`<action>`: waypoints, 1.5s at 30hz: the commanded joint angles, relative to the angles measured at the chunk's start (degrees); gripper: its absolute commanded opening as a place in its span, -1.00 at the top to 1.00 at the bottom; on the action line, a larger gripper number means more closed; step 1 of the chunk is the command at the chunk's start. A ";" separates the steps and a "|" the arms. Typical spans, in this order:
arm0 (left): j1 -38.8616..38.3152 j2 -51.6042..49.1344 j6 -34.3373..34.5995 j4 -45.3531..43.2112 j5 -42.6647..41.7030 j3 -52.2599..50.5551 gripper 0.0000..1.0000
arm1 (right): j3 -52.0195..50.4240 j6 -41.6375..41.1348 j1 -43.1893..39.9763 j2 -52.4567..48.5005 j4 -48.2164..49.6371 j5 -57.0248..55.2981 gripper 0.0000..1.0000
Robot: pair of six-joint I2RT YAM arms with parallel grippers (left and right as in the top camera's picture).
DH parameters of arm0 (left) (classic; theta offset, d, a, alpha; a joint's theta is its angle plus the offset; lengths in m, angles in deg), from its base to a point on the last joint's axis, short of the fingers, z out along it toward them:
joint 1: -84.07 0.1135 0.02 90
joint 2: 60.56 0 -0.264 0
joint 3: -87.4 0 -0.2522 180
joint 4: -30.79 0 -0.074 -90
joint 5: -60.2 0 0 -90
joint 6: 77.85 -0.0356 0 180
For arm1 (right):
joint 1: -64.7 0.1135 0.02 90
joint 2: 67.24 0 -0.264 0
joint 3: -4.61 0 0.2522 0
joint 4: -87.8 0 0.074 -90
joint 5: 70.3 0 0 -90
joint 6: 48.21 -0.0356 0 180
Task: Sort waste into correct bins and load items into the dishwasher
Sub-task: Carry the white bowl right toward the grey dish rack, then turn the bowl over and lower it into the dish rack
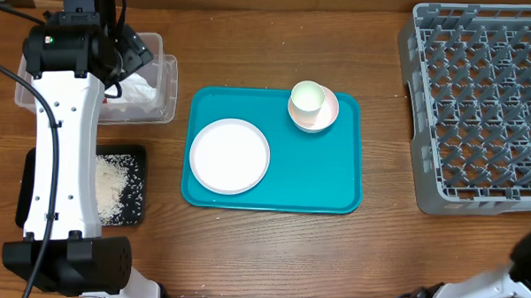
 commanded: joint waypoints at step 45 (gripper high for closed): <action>-0.39 -0.13 0.79 -0.02 -0.15 0.35 -0.99 | -20.98 -3.15 -16.81 -17.97 55.28 49.16 0.92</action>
